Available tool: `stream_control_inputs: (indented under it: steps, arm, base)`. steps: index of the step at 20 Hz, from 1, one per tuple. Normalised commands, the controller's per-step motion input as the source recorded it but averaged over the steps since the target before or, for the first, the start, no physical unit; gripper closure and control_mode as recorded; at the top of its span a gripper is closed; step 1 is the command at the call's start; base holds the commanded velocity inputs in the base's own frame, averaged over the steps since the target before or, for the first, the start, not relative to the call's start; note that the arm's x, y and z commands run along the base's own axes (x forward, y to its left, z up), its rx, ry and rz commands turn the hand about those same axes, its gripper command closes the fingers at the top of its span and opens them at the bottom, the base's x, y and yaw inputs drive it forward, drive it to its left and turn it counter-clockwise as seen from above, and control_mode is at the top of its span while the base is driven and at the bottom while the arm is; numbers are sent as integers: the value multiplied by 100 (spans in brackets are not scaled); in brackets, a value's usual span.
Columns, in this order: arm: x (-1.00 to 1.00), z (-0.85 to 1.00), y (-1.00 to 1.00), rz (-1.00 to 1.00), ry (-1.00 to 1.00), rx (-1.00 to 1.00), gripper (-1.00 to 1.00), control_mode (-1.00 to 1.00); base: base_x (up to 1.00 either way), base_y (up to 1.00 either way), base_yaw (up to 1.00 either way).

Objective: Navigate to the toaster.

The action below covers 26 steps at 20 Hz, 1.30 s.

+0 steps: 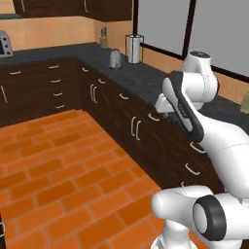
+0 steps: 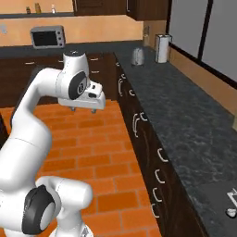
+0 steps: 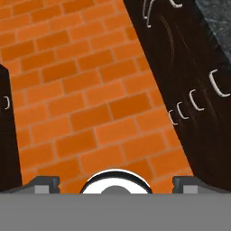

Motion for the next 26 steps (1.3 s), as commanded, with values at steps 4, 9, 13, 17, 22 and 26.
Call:
stream_control_inputs:
  steps: [4,9,13,17,22,26]
  arm:
    - [0,0,0,0,0,0,-100,100]
    - [0,0,0,0,0,0,-100,100]
    - [0,0,0,0,0,0,-100,100]
    - [0,0,0,0,0,0,-100,100]
    - [0,0,0,0,0,0,-100,100]
    - [0,0,0,0,0,0,-100,100]
  base:
    - [23,56,53]
    - [35,40,51]
    - [10,8,68]
    - [-3,1,86]
    - [-9,0,89]
    - [-4,0,90]
